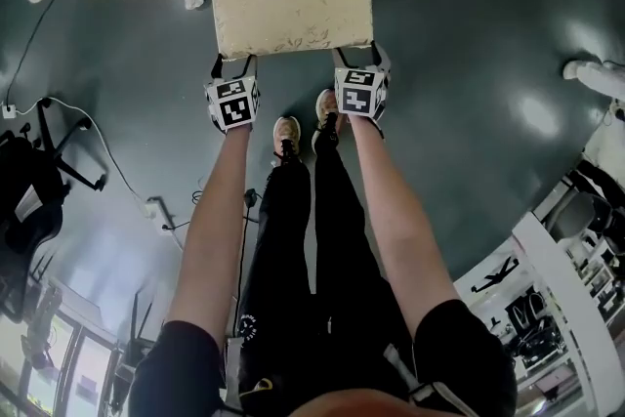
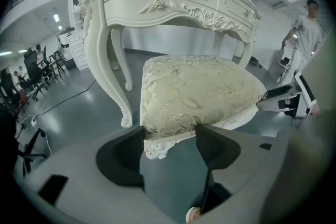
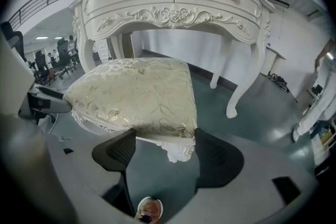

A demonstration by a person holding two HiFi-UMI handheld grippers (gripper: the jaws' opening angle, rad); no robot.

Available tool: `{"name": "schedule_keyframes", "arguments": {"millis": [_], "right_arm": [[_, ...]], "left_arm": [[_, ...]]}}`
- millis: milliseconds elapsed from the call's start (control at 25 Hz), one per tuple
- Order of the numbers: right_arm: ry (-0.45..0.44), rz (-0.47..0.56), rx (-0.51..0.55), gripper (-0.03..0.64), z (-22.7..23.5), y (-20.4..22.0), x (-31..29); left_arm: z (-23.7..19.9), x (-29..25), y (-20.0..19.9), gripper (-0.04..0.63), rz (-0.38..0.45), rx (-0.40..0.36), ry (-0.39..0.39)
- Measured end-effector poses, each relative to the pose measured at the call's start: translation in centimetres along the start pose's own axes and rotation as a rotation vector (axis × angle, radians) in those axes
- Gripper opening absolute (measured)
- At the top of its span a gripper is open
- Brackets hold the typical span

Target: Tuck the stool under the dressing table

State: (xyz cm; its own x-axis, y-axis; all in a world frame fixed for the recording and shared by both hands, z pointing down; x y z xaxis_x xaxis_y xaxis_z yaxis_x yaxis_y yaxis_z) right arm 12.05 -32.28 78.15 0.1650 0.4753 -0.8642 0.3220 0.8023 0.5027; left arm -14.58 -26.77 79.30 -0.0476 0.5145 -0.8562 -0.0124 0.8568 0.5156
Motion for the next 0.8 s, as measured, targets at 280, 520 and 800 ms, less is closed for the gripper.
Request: {"name": "schedule_keyframes", "arguments": {"millis": [280, 520, 800], "right_arm": [[-0.015, 0.009, 0.025, 0.371, 2.3, -3.5, -1.7], [-0.024, 0.017, 0.037, 0.373, 3.4, -5.6, -3.0], [-0.017, 0.039, 0.038, 0.373, 3.9, -8.6, -4.8]], "left_arm": [[0.9, -1.8, -3.2, 0.305, 0.001, 0.053, -0.040], [0.9, -2.9, -5.3, 0.304, 0.021, 0.085, -0.067], [0.0, -4.6, -8.2, 0.299, 0.041, 0.102, -0.080]]}}
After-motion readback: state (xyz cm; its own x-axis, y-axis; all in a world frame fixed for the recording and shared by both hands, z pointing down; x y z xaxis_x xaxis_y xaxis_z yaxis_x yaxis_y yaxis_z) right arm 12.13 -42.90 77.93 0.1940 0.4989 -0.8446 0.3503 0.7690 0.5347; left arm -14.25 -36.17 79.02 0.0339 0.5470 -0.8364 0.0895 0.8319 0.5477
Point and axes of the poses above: the fingertips, and each gripper's own axes: x backward along the fingers, z to its right, y out of its underside, the point moved 1 cm from there along x, backward along the fingers, and after that the axes turned 6 degrees about -z, right-handed, at the moved point
